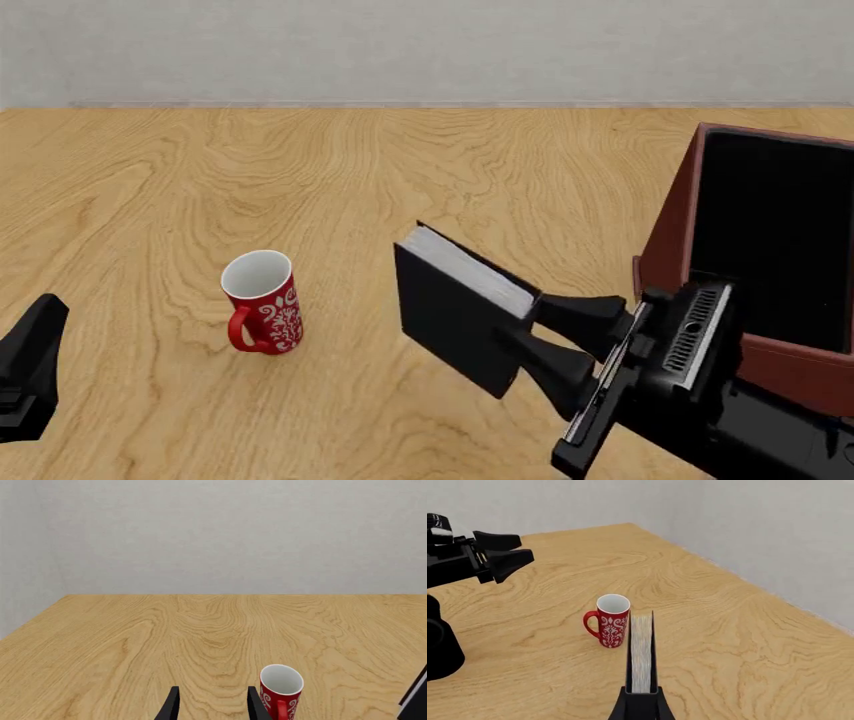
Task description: Pick up the book and place it in the left compartment of the caddy.
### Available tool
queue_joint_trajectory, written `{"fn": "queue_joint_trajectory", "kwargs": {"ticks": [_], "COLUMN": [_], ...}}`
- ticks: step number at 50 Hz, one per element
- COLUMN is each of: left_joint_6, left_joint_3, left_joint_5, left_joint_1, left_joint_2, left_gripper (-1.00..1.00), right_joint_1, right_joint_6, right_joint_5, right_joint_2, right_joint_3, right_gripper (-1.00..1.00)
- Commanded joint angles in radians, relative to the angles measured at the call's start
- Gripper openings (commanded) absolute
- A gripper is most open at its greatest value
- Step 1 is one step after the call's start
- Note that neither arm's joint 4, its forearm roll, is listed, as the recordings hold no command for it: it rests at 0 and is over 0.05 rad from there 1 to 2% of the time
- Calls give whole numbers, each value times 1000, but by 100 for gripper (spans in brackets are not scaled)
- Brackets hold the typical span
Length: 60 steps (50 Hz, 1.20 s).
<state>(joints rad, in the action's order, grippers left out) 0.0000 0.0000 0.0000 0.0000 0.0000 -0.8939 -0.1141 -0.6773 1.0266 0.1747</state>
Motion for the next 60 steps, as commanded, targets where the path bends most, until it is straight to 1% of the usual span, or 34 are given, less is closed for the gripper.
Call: {"fn": "queue_joint_trajectory", "kwargs": {"ticks": [1,6,11,18,20,22,27,28,29,31,33,37,41,46,55,60], "left_joint_6": [0,0,0,0,0,0,0,0,0,0,0,0,0,0,0,0], "left_joint_3": [0,0,0,0,0,0,0,0,0,0,0,0,0,0,0,0], "left_joint_5": [0,0,0,0,0,0,0,0,0,0,0,0,0,0,0,0], "left_joint_1": [0,0,0,0,0,0,0,0,0,0,0,0,0,0,0,0], "left_joint_2": [0,0,0,0,0,0,0,0,0,0,0,0,0,0,0,0], "left_gripper": [100,100,100,100,100,100,100,100,100,100,100,100,100,100,100,100], "right_joint_1": [4,7,6,1,5,3,7,7,8,11,14,16,19,29,49,71], "right_joint_6": [2,4,9,11,-2,6,-3,-3,5,0,13,18,15,7,5,-6], "right_joint_5": [110,161,193,278,295,323,380,380,402,422,445,493,528,598,641,687], "right_joint_2": [-120,-174,-210,-292,-307,-329,-375,-375,-391,-409,-426,-464,-490,-537,-570,-597], "right_joint_3": [28,37,43,69,73,83,103,103,112,118,127,142,154,186,199,222], "right_gripper": [-100,-100,-100,-100,-100,-100,-100,-100,-100,-100,-100,-100,-100,-100,-100,-100]}}
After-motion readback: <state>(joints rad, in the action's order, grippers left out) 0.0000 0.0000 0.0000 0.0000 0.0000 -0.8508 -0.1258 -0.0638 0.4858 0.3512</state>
